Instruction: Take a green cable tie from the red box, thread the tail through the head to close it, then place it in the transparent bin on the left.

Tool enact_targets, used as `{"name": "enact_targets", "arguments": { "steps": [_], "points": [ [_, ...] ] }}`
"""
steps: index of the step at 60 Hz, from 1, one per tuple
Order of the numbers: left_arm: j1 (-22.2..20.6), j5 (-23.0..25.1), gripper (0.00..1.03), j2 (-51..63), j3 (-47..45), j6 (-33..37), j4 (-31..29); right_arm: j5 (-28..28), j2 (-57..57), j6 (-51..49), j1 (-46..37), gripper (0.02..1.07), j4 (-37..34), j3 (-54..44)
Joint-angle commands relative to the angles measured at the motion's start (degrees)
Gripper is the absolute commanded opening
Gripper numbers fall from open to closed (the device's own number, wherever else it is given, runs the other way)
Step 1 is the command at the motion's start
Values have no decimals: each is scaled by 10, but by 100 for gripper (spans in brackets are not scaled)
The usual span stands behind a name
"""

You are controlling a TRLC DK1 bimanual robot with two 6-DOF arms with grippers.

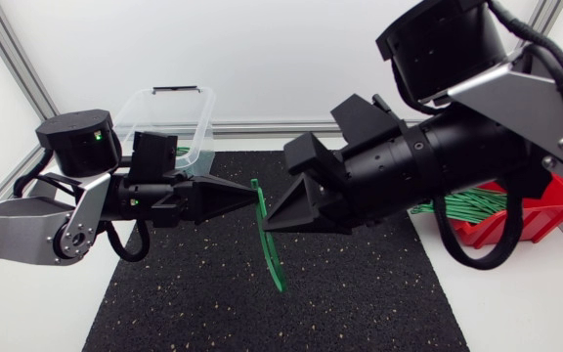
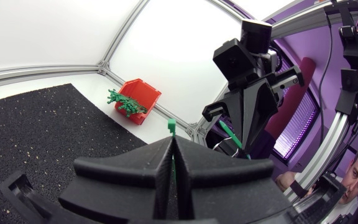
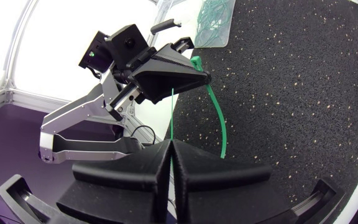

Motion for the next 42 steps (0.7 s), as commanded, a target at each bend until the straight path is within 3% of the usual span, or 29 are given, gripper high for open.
{"name": "enact_targets", "arguments": {
  "steps": [1,30,42],
  "points": [
    [3,8,3,6,0,-15,13,-20,17,35,-13,7,-13,19],
    [-4,7,3,-11,-6,-20,16,-101,67,45,-21,7,-51,73],
    [-6,6,3,-11,-6,-19,18,-126,62,145,-46,7,-55,61]
  ]
}}
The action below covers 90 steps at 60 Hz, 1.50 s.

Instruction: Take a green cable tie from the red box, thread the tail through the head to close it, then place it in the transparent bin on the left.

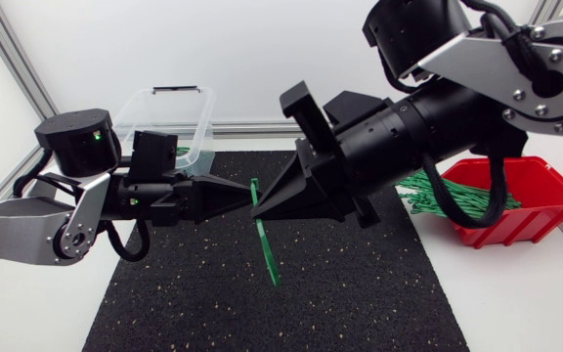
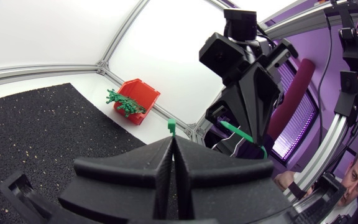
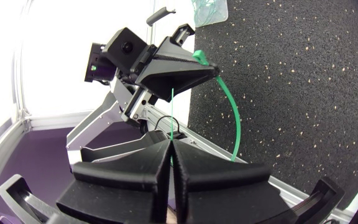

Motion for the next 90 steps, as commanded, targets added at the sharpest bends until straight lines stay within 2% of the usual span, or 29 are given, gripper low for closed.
{"name": "enact_targets", "arguments": {
  "steps": [1,15,26,56,90],
  "points": [
    [-4,5,3,-11,-6,-9,12,-12,0,53,-5,7,-10,-5],
    [-9,2,3,-11,-8,-8,18,-56,0,107,-12,7,-6,-23],
    [-12,-4,3,-14,-8,-8,19,-71,-2,146,-19,7,33,-43],
    [-19,-30,3,-41,-19,-17,19,-78,8,199,-40,7,94,-56],
    [-36,-45,3,-54,-28,-31,18,-77,-10,216,-51,7,122,-70]
  ]
}}
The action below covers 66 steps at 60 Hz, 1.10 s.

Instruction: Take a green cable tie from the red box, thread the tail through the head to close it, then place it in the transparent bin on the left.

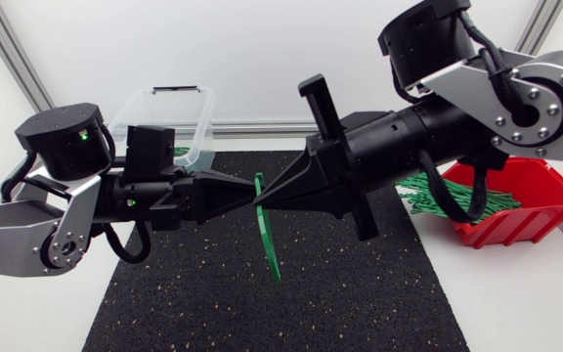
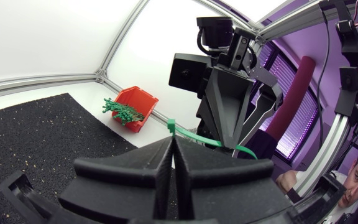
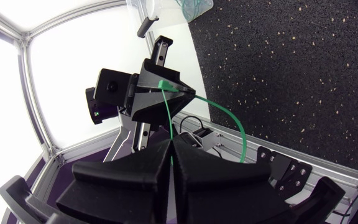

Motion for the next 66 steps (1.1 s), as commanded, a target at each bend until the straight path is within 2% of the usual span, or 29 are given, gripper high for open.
{"name": "enact_targets", "arguments": {
  "steps": [1,66],
  "points": [
    [-7,-3,3,-11,-18,-16,10,-1,-9,25,-6,7,10,-14],
    [-19,-30,3,-5,-10,-16,10,-1,-26,35,-2,7,30,-32]
  ]
}}
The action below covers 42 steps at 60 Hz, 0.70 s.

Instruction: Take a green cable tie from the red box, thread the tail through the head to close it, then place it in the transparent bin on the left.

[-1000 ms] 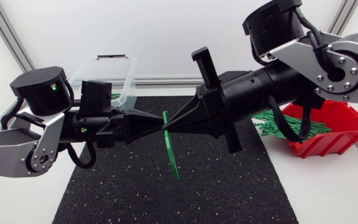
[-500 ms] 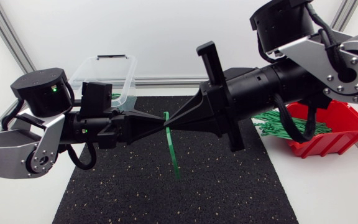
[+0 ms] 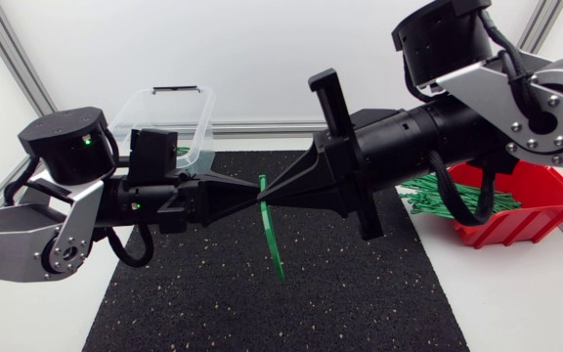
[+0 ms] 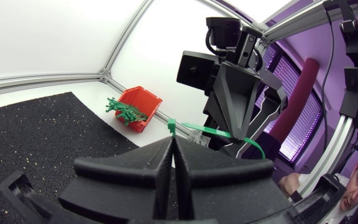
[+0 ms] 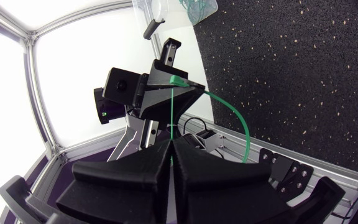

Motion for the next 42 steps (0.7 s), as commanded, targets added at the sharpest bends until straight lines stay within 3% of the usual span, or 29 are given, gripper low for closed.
{"name": "enact_targets", "arguments": {
  "steps": [1,42],
  "points": [
    [-8,-2,3,-2,-4,-14,10,-1,-4,22,2,7,4,-15],
    [-18,-27,3,-16,-11,-9,10,0,-12,23,4,7,10,-20]
  ]
}}
